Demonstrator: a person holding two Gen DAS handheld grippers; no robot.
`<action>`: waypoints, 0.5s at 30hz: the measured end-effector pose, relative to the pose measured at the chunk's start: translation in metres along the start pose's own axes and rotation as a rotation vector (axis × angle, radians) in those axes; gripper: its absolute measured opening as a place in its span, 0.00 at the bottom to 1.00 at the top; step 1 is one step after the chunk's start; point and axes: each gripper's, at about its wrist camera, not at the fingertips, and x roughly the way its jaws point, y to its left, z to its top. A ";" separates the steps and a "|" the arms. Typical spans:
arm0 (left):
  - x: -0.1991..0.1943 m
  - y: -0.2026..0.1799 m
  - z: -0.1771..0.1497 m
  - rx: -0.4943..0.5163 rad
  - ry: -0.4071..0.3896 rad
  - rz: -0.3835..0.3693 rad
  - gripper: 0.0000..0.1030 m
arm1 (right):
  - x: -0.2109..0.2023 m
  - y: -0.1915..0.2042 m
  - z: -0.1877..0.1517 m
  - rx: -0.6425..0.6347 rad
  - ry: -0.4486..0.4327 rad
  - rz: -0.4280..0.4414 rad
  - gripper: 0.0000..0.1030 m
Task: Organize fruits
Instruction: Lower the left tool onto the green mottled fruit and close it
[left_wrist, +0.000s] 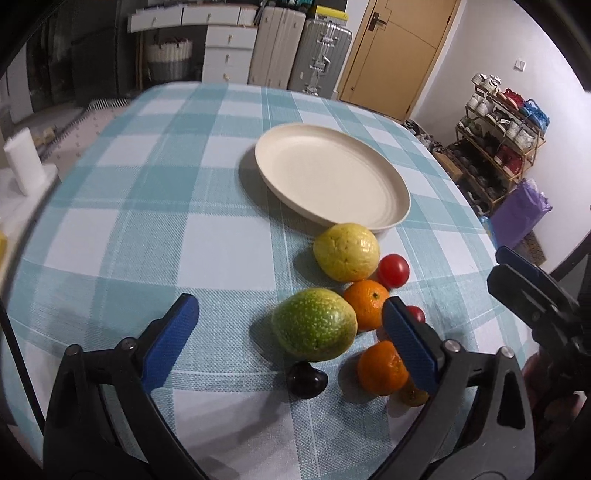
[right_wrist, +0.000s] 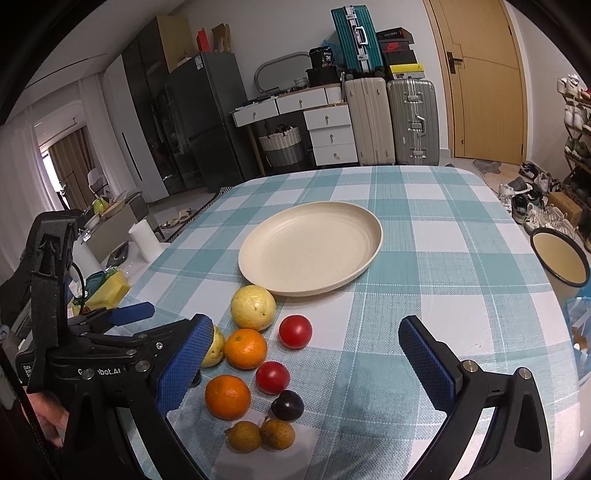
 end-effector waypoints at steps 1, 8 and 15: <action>0.004 0.003 0.001 -0.013 0.017 -0.022 0.91 | 0.002 0.000 0.000 -0.001 0.003 -0.001 0.99; 0.022 0.019 0.001 -0.067 0.084 -0.137 0.73 | 0.013 -0.002 0.000 0.003 0.025 -0.003 0.99; 0.037 0.022 0.003 -0.060 0.126 -0.215 0.50 | 0.020 -0.001 0.000 0.005 0.038 0.002 0.99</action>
